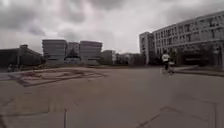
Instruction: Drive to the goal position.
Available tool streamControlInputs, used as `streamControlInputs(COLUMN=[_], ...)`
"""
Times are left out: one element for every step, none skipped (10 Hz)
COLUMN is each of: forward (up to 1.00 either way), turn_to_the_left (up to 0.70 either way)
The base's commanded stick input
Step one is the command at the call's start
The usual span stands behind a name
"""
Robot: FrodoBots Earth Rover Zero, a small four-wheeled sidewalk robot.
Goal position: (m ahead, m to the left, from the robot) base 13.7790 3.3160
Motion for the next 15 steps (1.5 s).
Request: streamControlInputs(forward=[0.7, 0.7, 0.7, 0.7, 0.7, 0.7, 0.7, 0.7, 0.7, 0.7, 0.7, 0.7, 0.7, 0.7, 0.7], turn_to_the_left=[0.01, 0.0, 0.0, 0.0, 0.0, 0.0, 0.0, 0.0, 0.0, 0.0, 0.0, 0.0, 0.0, 0.0, 0.0])
